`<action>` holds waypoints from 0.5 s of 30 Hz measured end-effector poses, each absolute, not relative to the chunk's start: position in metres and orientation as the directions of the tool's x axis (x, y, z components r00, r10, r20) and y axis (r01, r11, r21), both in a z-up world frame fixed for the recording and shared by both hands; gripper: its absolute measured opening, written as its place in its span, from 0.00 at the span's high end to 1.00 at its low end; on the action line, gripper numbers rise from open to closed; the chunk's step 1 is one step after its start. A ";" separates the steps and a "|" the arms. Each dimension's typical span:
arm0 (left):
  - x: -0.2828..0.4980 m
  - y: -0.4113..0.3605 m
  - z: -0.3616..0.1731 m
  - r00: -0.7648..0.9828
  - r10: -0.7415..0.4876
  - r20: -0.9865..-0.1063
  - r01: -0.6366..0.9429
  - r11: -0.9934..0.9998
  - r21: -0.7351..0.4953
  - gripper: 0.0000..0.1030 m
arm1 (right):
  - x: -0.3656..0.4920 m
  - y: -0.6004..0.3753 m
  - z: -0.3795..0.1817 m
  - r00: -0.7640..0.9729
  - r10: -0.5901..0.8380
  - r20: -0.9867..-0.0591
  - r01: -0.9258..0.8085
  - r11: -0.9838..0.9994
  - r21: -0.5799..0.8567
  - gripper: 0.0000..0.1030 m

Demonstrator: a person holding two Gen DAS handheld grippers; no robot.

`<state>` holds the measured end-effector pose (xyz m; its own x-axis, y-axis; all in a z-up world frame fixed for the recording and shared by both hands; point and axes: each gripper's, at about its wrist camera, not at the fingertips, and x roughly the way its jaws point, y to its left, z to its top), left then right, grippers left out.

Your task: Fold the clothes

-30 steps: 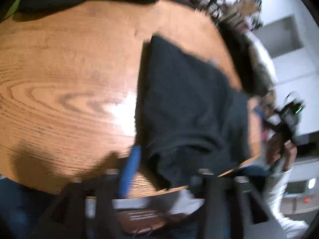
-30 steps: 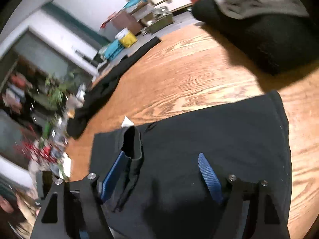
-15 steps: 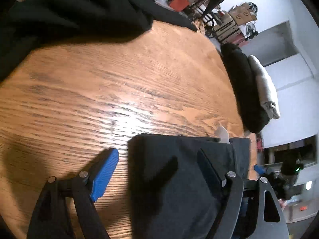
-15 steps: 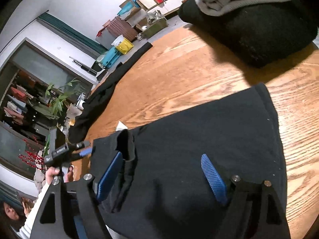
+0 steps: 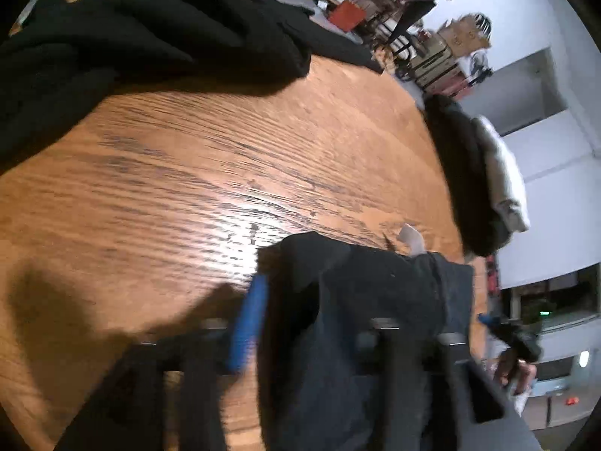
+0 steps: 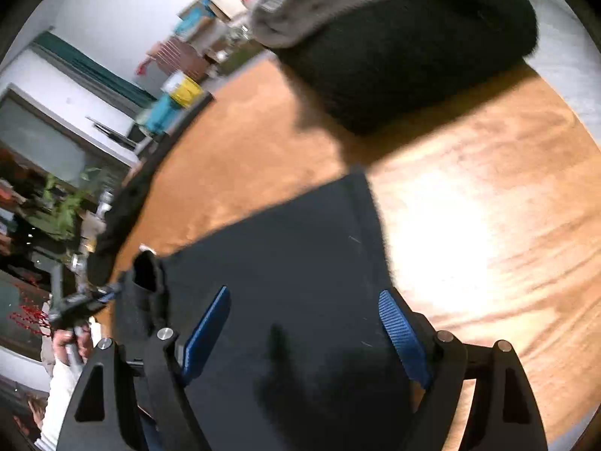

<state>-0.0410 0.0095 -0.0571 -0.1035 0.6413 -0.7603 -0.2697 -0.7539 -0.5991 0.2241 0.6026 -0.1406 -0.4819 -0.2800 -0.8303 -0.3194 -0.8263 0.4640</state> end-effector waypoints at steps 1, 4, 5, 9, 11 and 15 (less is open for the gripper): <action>-0.039 0.003 -0.055 -0.100 0.674 -0.732 -0.265 -0.727 -0.634 0.28 | 0.225 0.607 -0.145 -0.457 -0.286 -0.842 -0.327 -0.826 0.458 0.18; -0.033 -0.004 -0.052 -0.075 0.747 -0.661 -0.253 -0.655 -0.712 0.26 | 0.232 0.624 -0.154 -0.383 -0.283 -0.879 -0.352 -0.836 0.422 0.18; -0.031 -0.001 -0.051 -0.063 0.760 -0.647 -0.259 -0.638 -0.725 0.26 | 0.233 0.627 -0.155 -0.370 -0.281 -0.885 -0.358 -0.836 0.416 0.18; -0.019 0.027 -0.046 -0.006 0.787 -0.617 -0.327 -0.585 -0.742 0.26 | 0.237 0.644 -0.164 -0.316 -0.318 -0.894 -0.388 -0.816 0.428 0.19; -0.012 0.032 -0.043 0.023 0.791 -0.612 -0.350 -0.567 -0.746 0.26 | 0.238 0.644 -0.166 -0.312 -0.328 -0.892 -0.390 -0.812 0.435 0.24; 0.003 0.051 -0.036 0.079 0.783 -0.617 -0.411 -0.538 -0.736 0.26 | 0.237 0.633 -0.166 -0.323 -0.314 -0.893 -0.384 -0.819 0.427 0.36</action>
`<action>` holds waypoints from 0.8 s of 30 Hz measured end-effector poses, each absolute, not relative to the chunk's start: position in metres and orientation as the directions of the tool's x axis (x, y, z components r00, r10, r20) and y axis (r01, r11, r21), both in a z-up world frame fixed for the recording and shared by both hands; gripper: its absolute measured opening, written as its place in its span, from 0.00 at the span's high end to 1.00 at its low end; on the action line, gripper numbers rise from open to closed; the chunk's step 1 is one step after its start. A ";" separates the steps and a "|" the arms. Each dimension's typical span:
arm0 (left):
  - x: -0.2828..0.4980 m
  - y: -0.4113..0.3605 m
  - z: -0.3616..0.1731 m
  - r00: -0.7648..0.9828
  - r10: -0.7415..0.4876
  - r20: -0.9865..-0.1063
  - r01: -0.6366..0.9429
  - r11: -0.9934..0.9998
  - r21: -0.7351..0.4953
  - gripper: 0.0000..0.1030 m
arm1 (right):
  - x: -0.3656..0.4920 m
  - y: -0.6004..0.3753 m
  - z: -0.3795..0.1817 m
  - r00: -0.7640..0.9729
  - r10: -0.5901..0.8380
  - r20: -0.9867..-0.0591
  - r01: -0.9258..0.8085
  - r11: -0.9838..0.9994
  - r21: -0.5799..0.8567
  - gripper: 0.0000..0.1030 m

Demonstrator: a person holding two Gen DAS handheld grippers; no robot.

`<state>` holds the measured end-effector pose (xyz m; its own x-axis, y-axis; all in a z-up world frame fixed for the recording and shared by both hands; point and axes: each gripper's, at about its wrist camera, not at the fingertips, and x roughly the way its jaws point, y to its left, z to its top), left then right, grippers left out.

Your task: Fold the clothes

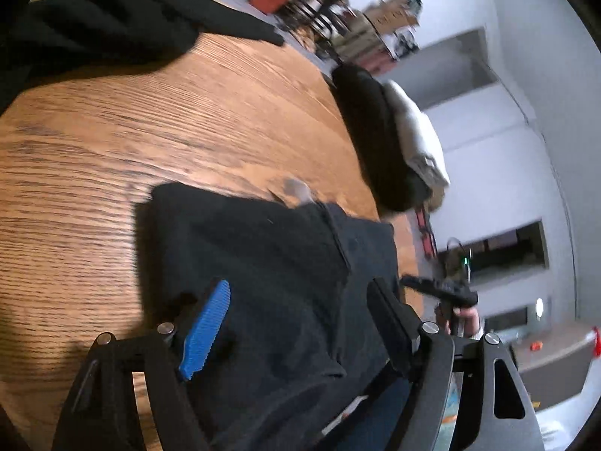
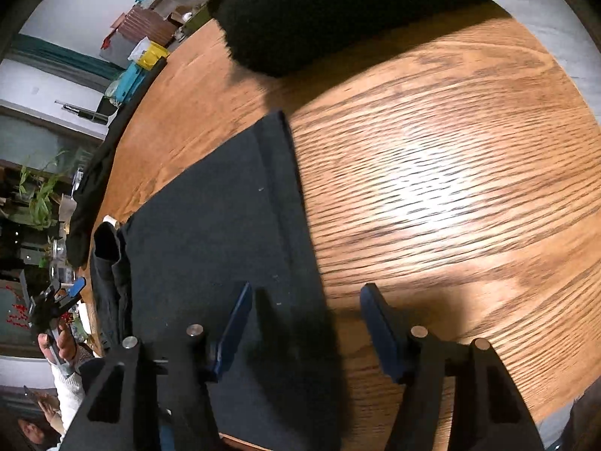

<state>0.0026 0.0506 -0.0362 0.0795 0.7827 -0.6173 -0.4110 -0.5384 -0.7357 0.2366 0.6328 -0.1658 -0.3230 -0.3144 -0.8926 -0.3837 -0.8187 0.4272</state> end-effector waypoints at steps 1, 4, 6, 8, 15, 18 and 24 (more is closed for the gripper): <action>0.006 0.055 -0.035 0.089 0.779 -0.620 -0.426 -0.533 -0.731 0.26 | 0.235 0.627 -0.166 -0.323 -0.317 -0.892 -0.376 -0.822 0.428 0.36; 0.013 0.057 -0.029 0.100 0.773 -0.627 -0.452 -0.526 -0.720 0.26 | 0.225 0.606 -0.165 -0.287 -0.281 -0.916 -0.345 -0.861 0.373 0.61; 0.016 0.056 -0.025 0.098 0.772 -0.628 -0.457 -0.526 -0.717 0.26 | 0.220 0.596 -0.164 -0.238 -0.220 -0.946 -0.362 -0.884 0.297 0.91; 0.018 0.053 -0.022 0.093 0.772 -0.629 -0.461 -0.527 -0.714 0.26 | 0.217 0.582 -0.149 -0.224 -0.157 -0.962 -0.344 -0.911 0.228 0.92; 0.019 0.038 -0.012 0.072 0.788 -0.611 -0.450 -0.521 -0.725 0.26 | 0.186 0.473 -0.069 -0.305 -0.165 -0.938 -0.087 -0.976 0.200 0.93; 0.018 0.035 -0.012 0.067 0.788 -0.613 -0.440 -0.528 -0.727 0.26 | 0.163 0.414 -0.075 -0.270 -0.200 -0.942 0.034 -0.979 0.199 0.86; 0.019 0.025 -0.012 0.052 0.780 -0.623 -0.429 -0.546 -0.720 0.26 | 0.160 0.371 -0.088 -0.183 -0.400 -0.898 0.069 -0.916 0.394 0.45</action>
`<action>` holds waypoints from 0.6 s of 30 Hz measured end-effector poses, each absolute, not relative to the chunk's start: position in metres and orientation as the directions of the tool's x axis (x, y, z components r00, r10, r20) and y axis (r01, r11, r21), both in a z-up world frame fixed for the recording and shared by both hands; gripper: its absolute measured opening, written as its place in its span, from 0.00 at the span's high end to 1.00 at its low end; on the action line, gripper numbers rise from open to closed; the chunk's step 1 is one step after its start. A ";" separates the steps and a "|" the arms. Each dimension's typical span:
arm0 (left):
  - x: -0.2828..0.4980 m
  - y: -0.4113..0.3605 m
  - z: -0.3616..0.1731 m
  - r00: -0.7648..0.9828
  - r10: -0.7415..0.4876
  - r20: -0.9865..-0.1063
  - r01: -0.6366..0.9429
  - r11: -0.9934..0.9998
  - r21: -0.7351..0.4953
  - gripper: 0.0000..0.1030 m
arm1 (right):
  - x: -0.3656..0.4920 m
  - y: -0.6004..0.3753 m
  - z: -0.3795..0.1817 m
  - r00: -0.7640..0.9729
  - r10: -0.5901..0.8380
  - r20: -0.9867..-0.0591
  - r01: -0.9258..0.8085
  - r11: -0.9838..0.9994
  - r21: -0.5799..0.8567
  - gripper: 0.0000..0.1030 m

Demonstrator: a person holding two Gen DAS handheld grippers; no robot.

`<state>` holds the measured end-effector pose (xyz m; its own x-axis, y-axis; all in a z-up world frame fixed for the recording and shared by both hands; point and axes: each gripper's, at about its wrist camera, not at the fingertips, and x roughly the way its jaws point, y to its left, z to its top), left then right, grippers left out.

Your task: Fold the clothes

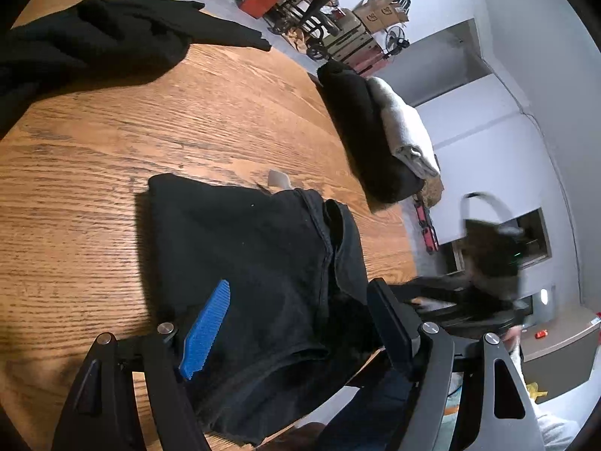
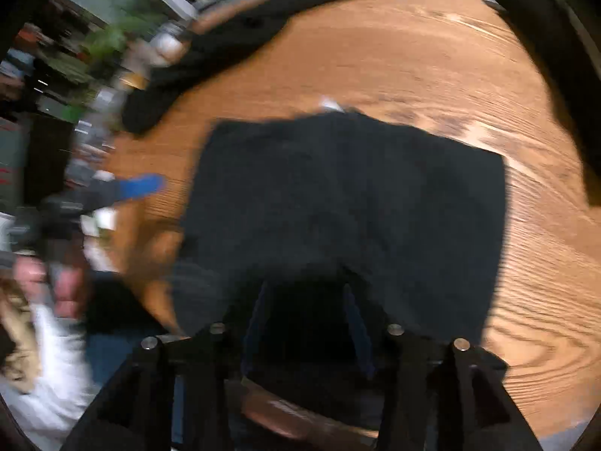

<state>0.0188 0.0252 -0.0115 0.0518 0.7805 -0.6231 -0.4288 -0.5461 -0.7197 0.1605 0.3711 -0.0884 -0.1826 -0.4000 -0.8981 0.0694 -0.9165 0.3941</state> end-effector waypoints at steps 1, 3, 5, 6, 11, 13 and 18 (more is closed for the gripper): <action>0.019 0.024 -0.012 0.051 0.778 -0.626 -0.428 -0.549 -0.718 0.26 | 0.165 0.380 -0.075 -0.219 -0.416 -0.882 0.065 -0.909 0.413 0.39; 0.019 0.022 -0.014 0.052 0.767 -0.639 -0.425 -0.562 -0.709 0.26 | 0.172 0.406 -0.047 -0.301 -0.403 -0.864 0.038 -0.911 0.411 0.19; 0.020 0.021 -0.017 0.055 0.754 -0.654 -0.423 -0.576 -0.700 0.26 | 0.183 0.442 -0.029 -0.361 -0.322 -0.875 -0.021 -0.936 0.352 0.17; 0.020 0.022 -0.019 0.058 0.745 -0.664 -0.423 -0.585 -0.692 0.26 | 0.188 0.459 -0.022 -0.382 -0.278 -0.881 -0.053 -0.945 0.322 0.17; 0.021 0.030 -0.029 0.062 0.700 -0.711 -0.424 -0.626 -0.654 0.26 | 0.217 0.502 -0.054 -0.312 -0.126 -0.942 -0.161 -0.970 0.183 0.19; 0.022 0.034 -0.034 0.071 0.689 -0.721 -0.425 -0.633 -0.647 0.26 | 0.224 0.503 -0.072 -0.275 -0.088 -0.957 -0.144 -0.981 0.132 0.23; 0.023 0.045 -0.046 0.085 0.658 -0.749 -0.419 -0.658 -0.626 0.26 | 0.197 0.479 -0.091 -0.316 0.011 -0.949 -0.043 -0.999 0.003 0.29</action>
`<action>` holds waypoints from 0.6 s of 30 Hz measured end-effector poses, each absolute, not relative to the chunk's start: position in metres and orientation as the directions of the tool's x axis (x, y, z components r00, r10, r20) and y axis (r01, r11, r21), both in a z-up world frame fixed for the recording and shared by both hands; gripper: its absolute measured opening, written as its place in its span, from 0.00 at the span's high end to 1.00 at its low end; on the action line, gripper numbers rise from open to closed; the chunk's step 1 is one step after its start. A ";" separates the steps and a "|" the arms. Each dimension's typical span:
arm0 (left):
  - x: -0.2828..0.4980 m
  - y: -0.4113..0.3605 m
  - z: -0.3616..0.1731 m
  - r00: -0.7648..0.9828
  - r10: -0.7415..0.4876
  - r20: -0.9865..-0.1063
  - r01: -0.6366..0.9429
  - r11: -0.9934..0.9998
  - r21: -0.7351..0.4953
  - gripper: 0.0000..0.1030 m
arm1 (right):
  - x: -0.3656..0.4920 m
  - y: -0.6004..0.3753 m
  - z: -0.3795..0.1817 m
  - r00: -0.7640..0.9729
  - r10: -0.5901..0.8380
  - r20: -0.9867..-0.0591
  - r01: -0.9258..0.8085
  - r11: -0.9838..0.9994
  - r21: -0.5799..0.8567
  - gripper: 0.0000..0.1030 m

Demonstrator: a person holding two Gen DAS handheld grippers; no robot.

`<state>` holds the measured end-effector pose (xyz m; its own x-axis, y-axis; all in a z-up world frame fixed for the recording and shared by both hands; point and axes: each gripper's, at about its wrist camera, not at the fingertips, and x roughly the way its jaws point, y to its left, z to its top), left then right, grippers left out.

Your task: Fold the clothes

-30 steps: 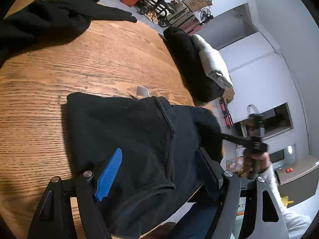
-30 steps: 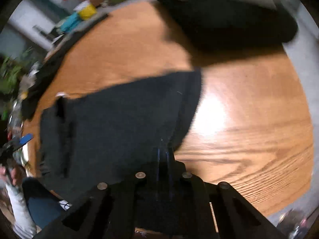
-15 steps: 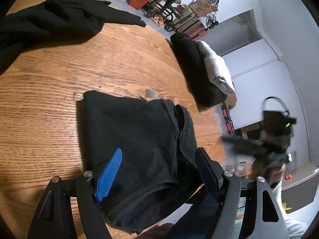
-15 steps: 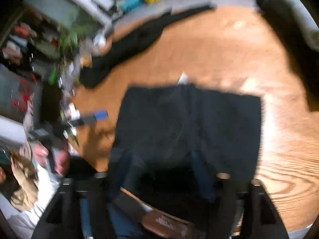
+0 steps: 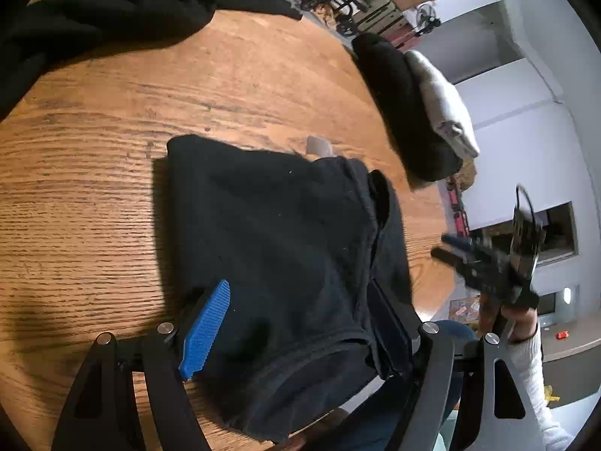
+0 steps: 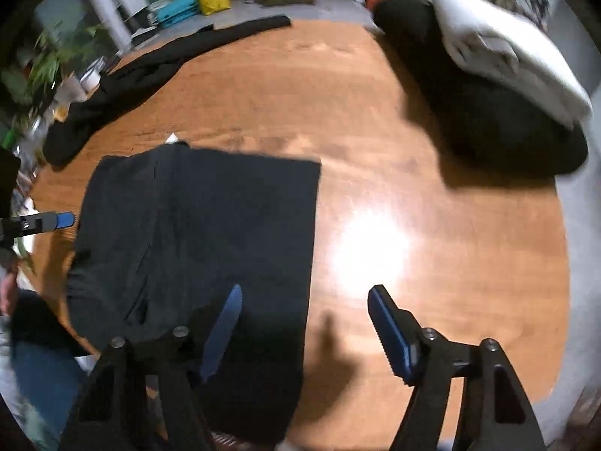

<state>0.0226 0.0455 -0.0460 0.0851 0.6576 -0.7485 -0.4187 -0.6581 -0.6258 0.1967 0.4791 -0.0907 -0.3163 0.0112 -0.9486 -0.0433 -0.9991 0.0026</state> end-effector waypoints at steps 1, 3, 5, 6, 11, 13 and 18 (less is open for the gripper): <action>0.022 0.047 -0.048 0.084 0.649 -0.756 -0.418 -0.666 -0.618 0.26 | 0.186 0.479 -0.093 -0.321 0.028 -0.947 -0.029 -0.999 -0.020 0.29; 0.021 0.048 -0.052 0.085 0.635 -0.768 -0.415 -0.678 -0.607 0.26 | 0.163 0.470 -0.095 -0.318 0.041 -0.947 -0.035 -0.999 -0.032 0.29; 0.021 0.048 -0.055 0.090 0.628 -0.773 -0.414 -0.682 -0.602 0.26 | 0.140 0.474 -0.103 -0.309 0.017 -0.951 -0.068 -0.998 0.005 0.30; 0.021 0.048 -0.055 0.091 0.625 -0.775 -0.419 -0.682 -0.599 0.26 | 0.129 0.475 -0.107 -0.305 0.002 -0.952 -0.084 -0.996 0.025 0.30; 0.023 0.051 -0.055 0.097 0.603 -0.792 -0.449 -0.683 -0.575 0.26 | 0.095 0.470 -0.130 -0.262 0.002 -0.965 -0.132 -0.991 0.034 0.41; 0.022 0.051 -0.055 0.100 0.592 -0.800 -0.454 -0.689 -0.566 0.26 | 0.102 0.457 -0.119 -0.271 -0.068 -0.960 -0.102 -0.990 0.099 0.40; 0.018 0.038 -0.052 0.090 0.575 -0.813 -0.437 -0.711 -0.551 0.26 | 0.114 0.414 -0.099 -0.233 -0.291 -0.928 0.011 -0.955 0.296 0.28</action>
